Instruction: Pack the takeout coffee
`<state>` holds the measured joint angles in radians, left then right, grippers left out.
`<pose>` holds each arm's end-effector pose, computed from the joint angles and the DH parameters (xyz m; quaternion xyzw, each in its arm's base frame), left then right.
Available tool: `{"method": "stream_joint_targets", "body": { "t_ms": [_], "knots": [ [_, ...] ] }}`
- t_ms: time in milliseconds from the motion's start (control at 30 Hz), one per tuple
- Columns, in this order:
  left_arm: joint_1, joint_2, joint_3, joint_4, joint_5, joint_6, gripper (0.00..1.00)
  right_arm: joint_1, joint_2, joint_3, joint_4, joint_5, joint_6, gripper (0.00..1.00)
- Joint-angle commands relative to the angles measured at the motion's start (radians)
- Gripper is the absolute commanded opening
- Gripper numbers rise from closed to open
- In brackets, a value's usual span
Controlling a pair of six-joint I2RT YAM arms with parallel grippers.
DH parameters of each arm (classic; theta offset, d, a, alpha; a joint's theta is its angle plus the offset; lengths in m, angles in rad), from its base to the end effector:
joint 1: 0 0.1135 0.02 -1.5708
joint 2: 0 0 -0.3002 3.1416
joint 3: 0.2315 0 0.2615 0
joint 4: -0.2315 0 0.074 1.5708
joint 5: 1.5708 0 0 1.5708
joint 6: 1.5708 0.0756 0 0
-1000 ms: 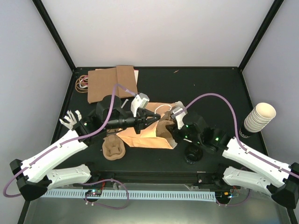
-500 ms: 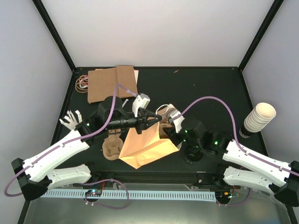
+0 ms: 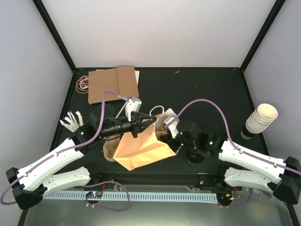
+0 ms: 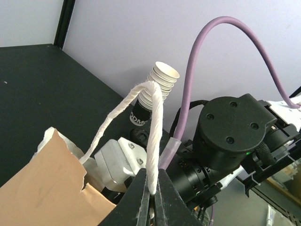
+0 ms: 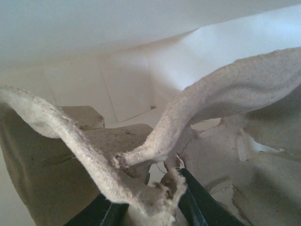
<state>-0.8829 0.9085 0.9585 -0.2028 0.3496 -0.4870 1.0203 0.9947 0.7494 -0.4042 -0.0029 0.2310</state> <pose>0.1260 -0.1941 0.4008 0.2580 0.7106 -0.5078 0.4130 0.1238 0.2022 0.2712 -0.3450 0.8267 0.2614 0.3596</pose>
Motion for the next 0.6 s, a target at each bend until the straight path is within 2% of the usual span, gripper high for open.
{"method": "stream_joint_targets", "body": {
  "t_ms": [0, 300, 567],
  "knots": [
    [0.004, -0.056, -0.032, 0.063, -0.034, 0.005, 0.02, 0.018, 0.038, 0.015, -0.002, -0.071, 0.000, 0.27],
    [0.004, -0.033, -0.015, 0.046, 0.069, 0.036, 0.01, 0.026, 0.135, 0.071, 0.010, -0.202, -0.019, 0.27],
    [0.004, -0.054, -0.028, 0.046, 0.068, 0.049, 0.02, 0.027, 0.182, 0.060, 0.065, -0.301, -0.024, 0.26]
  ]
}}
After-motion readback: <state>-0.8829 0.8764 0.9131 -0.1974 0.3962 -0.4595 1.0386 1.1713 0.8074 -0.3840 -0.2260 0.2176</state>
